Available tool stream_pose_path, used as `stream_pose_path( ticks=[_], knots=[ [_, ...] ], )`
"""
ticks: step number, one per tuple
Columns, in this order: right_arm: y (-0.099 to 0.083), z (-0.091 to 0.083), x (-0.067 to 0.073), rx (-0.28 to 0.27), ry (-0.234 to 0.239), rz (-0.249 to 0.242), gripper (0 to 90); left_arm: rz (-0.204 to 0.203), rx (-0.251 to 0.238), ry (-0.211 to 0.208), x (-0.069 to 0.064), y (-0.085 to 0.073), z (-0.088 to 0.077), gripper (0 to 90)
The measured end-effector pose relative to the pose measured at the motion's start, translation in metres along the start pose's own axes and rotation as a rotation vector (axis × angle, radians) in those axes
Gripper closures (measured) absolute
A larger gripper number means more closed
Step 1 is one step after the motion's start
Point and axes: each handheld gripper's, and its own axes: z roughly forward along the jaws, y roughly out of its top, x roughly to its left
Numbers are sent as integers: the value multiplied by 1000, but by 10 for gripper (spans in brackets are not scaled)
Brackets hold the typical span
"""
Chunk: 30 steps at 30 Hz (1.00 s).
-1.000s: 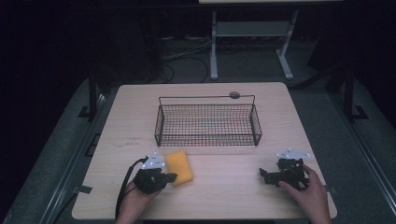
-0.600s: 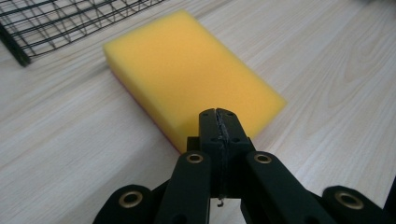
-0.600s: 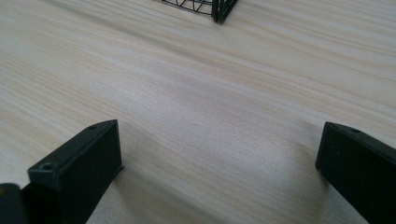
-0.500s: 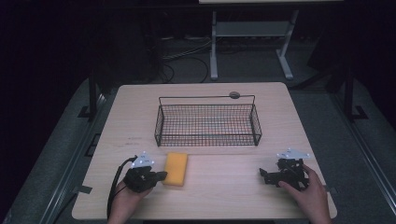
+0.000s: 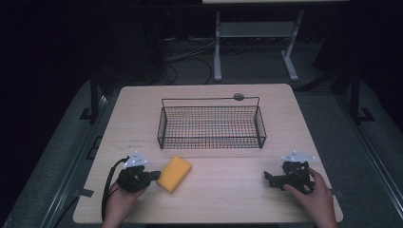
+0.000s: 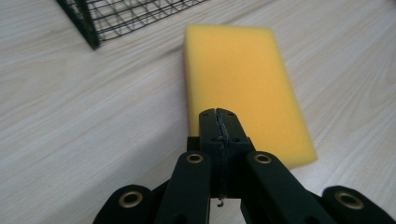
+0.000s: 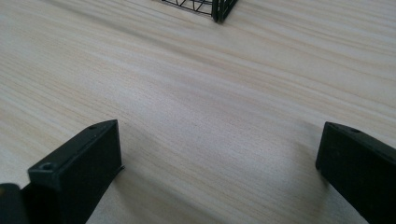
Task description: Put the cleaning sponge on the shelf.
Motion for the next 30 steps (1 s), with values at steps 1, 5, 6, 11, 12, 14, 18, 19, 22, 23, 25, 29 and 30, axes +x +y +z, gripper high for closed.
stream_pose_path(
  ticks=[1, 5, 6, 11, 12, 14, 18, 19, 22, 23, 25, 29, 30],
  knots=[
    [0, 0, 0, 0, 0, 0, 0, -3, -1, 4, 2, 0, -1, 896],
    [0, 0, 0, 0, 0, 1, 0, -11, -3, 25, 8, -2, -4, 896],
    [0, 0, 0, 0, 0, 1, 0, -11, -3, 25, 8, -2, -4, 896],
    [0, 0, 0, 1, 0, 1, 0, -29, -10, 53, 18, -4, -8, 896],
    [0, 0, 0, 0, 0, 0, 0, -33, -10, 56, 19, -4, -9, 896],
    [0, 0, 0, 0, 0, 1, 0, -36, -11, 54, 19, -4, -9, 896],
    [0, 0, 0, 0, 0, 0, 0, -29, -5, 53, 19, -4, -9, 895],
    [0, 0, 0, 0, 0, 0, 0, -26, -3, 46, 19, -4, -9, 895],
    [0, 0, 0, 0, 0, -1, 0, -10, 5, 42, 18, -1, -11, 872],
    [0, 0, 0, 0, 0, -1, 0, -10, 5, 42, 18, -1, -11, 851],
    [0, 0, 0, 0, 0, 0, 0, 8, 16, 39, 18, 2, -12, 810],
    [0, 0, 0, 1, 0, 0, 0, 22, 33, 37, 16, 5, -14, 700],
    [0, 0, 0, 1, 0, 0, 0, 31, 36, 32, 17, 7, -15, 700]
  ],
)
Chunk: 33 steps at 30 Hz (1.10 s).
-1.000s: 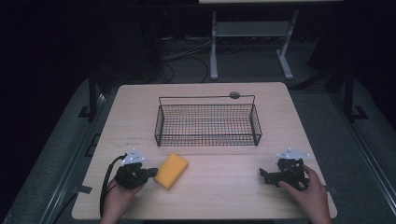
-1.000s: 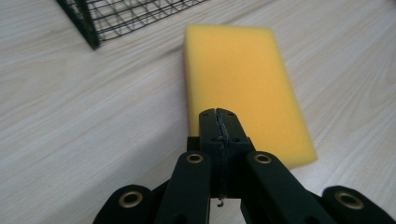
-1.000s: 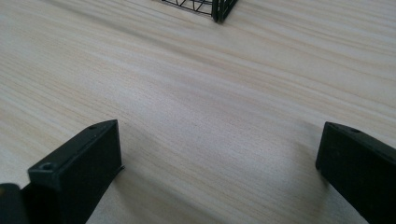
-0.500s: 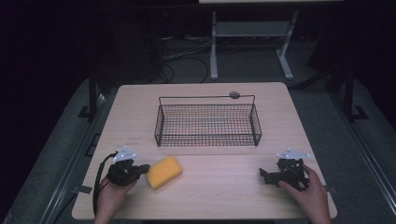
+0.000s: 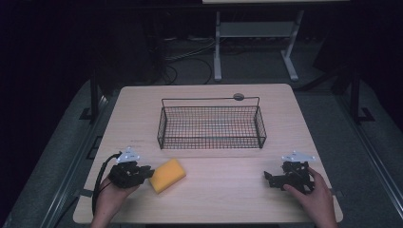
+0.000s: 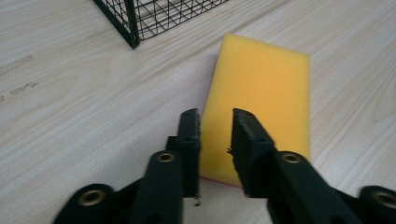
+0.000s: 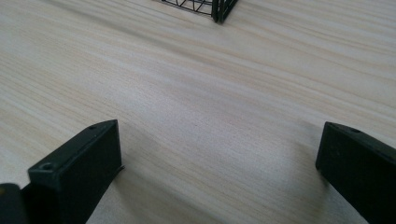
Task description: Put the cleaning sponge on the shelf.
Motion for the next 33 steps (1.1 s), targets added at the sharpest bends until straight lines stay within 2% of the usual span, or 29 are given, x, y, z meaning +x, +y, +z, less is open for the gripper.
stream_pose_path(
  ticks=[1, 5, 6, 7, 10, 13, 14, 15, 20, 21, 22, 28, 33],
  knots=[
    [0, 0, 0, -1, 0, -2, 0, 10, 23, -10, -1, 3, -1, 609],
    [0, 0, 0, 0, 0, -2, 0, 22, 59, -32, 0, 7, 1, 445],
    [0, 0, 0, 0, 0, -2, 0, 21, 62, -35, 0, 8, 2, 445],
    [0, 0, 0, 0, 0, -1, 0, 31, 74, -42, 1, 10, 3, 340],
    [0, 0, 0, 0, 0, -2, 0, 49, 86, -56, -2, 16, 4, 254],
    [0, 0, 0, 0, 0, -2, 0, 76, 94, -49, -3, 19, 4, 177],
    [0, 0, 0, 0, 0, -2, 0, 87, 101, -48, -4, 21, 5, 177],
    [0, 0, 0, 0, 0, -2, 0, 99, 119, -50, -5, 23, 6, 129],
    [0, 0, 0, 0, 0, -2, 0, 135, 158, -60, -9, 26, 11, 126],
    [0, 0, 0, 0, 0, -1, 0, 173, 173, -49, -12, 28, 13, 125],
    [0, 0, 0, 0, 0, -2, 0, 185, 185, -47, -14, 30, 14, 125],
    [0, 0, 0, 0, 0, -2, 0, 224, 221, -49, -19, 38, 22, 127],
    [0, 0, 0, 0, 1, -1, 0, 261, 274, -57, -25, 44, 35, 127]
  ],
)
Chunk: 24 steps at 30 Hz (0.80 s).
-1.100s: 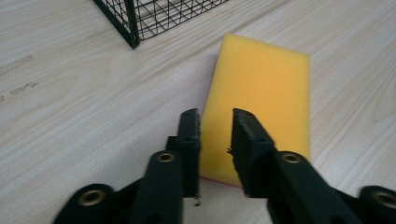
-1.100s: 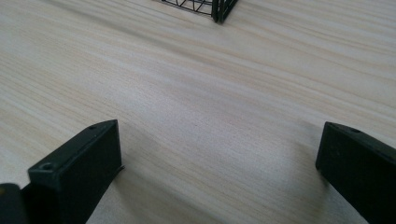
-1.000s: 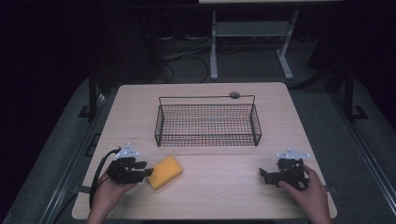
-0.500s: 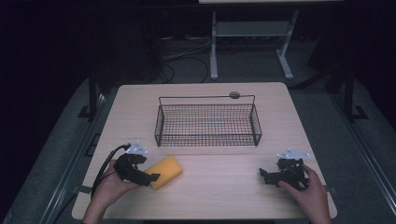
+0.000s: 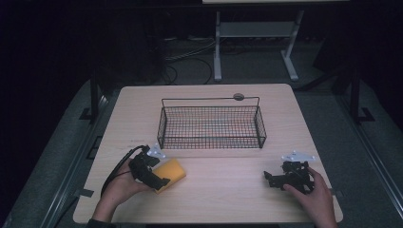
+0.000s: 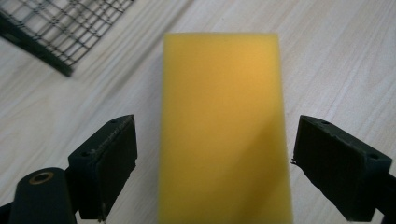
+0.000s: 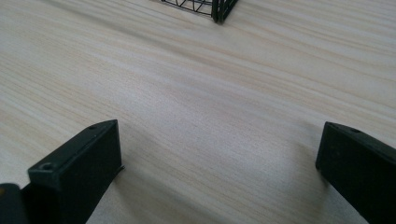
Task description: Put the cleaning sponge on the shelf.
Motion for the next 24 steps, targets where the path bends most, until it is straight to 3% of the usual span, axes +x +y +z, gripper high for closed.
stream_pose_path(
  ticks=[5, 24],
  knots=[
    [0, 0, 0, 0, 0, 0, 0, 14, 20, -11, -2, 6, 7, 127],
    [0, 0, 0, -1, 0, 0, 0, 49, 104, 25, -8, 15, 35, 135]
  ],
)
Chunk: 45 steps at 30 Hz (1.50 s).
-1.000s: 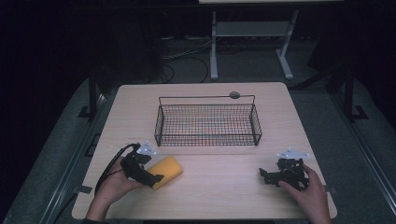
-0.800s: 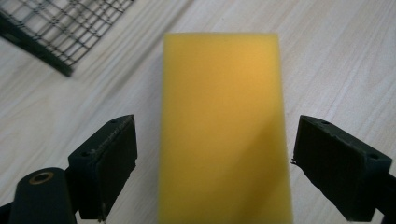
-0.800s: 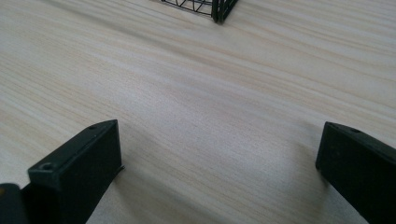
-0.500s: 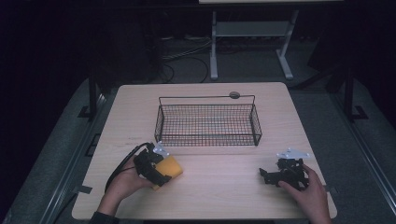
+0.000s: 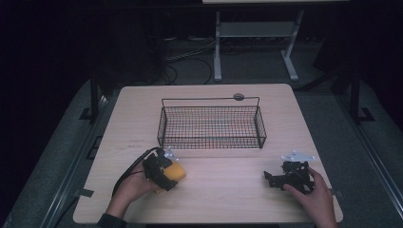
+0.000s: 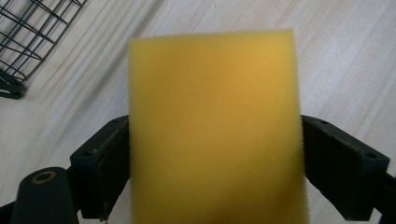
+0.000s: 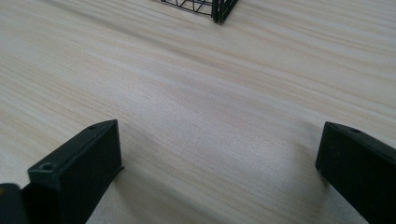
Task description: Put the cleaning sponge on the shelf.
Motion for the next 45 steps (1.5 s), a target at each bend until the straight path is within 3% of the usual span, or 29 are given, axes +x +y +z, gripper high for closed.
stream_pose_path(
  ticks=[6, 12, 19, 28, 45],
  knots=[
    [0, 0, 0, 0, 0, 0, 0, -6, 6, 5, 0, 0, 1, 141],
    [0, 0, 0, 1, 0, 1, 0, -11, -3, 2, 1, -1, -2, 209],
    [0, 0, 0, 0, 0, 0, 0, -14, -4, 4, 2, -2, -3, 216],
    [0, 0, 0, 0, 0, -1, 0, -44, -13, -27, 3, -1, -8, 220],
    [0, 0, 0, 0, 0, 0, 0, -43, -39, -46, 1, 9, -23, 223]
  ],
)
